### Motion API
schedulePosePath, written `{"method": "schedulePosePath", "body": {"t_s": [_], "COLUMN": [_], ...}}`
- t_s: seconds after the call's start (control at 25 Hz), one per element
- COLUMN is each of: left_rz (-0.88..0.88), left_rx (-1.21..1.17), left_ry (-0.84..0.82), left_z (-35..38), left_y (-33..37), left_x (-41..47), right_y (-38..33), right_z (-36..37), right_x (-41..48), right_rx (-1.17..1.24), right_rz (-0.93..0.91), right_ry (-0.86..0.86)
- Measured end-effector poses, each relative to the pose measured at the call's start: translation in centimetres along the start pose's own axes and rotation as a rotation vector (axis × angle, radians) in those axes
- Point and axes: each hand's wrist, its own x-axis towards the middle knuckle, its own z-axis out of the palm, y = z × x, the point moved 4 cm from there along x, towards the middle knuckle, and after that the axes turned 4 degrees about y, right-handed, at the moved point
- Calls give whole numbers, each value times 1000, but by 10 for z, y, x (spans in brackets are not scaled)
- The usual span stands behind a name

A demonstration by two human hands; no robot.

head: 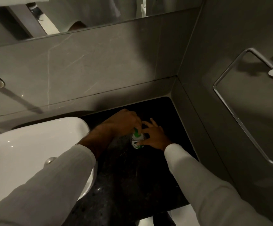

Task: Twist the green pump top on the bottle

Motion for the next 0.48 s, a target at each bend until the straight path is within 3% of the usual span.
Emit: {"method": "schedulePosePath", "body": {"t_s": [0.32, 0.48], "left_rz": [-129, -106], "left_rx": [45, 34], "left_ry": [15, 29], "left_z": [12, 14], "left_y": [19, 25], "left_x": [-18, -25], "right_y": [-4, -5], "right_z": [9, 13], "right_x": [-19, -23], "right_rx": [39, 26], "right_rz": [20, 10], "right_ry": [30, 37]}}
